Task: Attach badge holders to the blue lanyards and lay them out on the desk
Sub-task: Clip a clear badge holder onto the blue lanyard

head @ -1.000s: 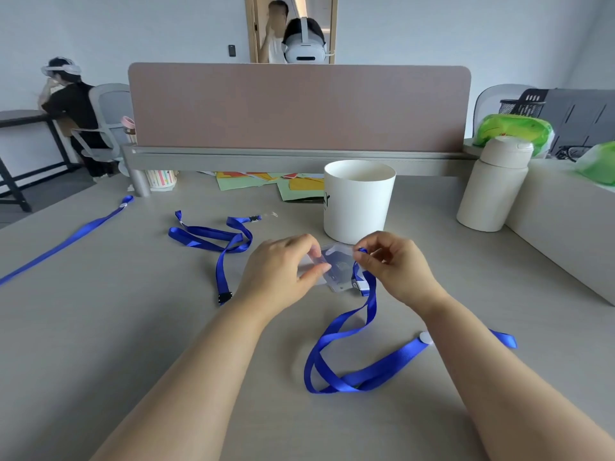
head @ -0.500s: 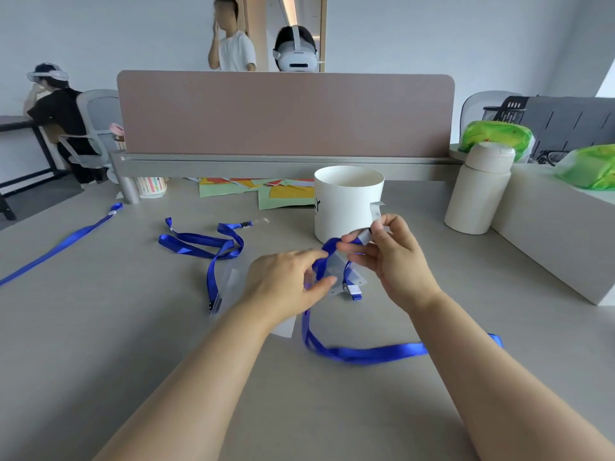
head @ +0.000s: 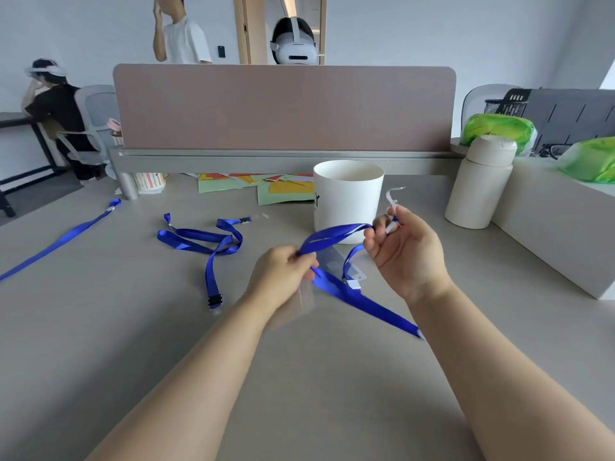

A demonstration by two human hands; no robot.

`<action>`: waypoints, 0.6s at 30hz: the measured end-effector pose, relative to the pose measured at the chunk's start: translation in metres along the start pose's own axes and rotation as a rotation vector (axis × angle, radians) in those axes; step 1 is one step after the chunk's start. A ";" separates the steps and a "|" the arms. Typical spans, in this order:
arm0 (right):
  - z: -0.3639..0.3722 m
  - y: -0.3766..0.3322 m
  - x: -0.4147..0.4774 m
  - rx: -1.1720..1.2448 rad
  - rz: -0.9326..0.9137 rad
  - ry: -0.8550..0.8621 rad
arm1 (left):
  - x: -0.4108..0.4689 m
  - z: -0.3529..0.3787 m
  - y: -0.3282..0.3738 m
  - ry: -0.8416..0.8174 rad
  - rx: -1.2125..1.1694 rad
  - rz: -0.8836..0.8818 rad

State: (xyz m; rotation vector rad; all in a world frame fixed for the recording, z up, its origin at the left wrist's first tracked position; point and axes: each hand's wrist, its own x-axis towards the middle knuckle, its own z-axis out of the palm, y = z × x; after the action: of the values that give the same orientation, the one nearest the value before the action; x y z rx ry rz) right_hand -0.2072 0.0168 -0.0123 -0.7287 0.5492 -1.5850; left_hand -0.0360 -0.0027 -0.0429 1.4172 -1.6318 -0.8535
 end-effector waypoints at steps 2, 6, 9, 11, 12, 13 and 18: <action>-0.010 0.003 0.006 -0.216 -0.063 0.112 | -0.001 -0.005 0.004 0.035 -0.250 0.004; -0.030 0.014 0.010 -0.918 0.068 0.000 | 0.001 -0.021 0.008 -0.082 -0.530 0.075; -0.034 0.022 0.008 -1.315 0.164 -0.199 | 0.004 -0.029 0.006 -0.247 -0.628 0.145; -0.030 0.027 0.008 -1.466 0.101 -0.301 | 0.001 -0.029 0.006 -0.301 -0.671 0.143; -0.028 0.030 0.009 -1.505 0.064 -0.339 | -0.001 -0.028 0.008 -0.332 -0.684 0.158; -0.026 0.033 0.009 -1.527 0.032 -0.357 | -0.002 -0.028 0.008 -0.363 -0.692 0.185; -0.022 0.042 0.010 -1.503 -0.025 -0.336 | -0.005 -0.028 0.011 -0.338 -0.731 0.250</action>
State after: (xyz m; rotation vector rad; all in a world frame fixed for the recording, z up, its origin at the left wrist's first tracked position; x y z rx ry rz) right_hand -0.1948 -0.0003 -0.0559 -2.0349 1.4720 -0.7889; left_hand -0.0161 0.0046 -0.0210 0.5718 -1.4568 -1.4038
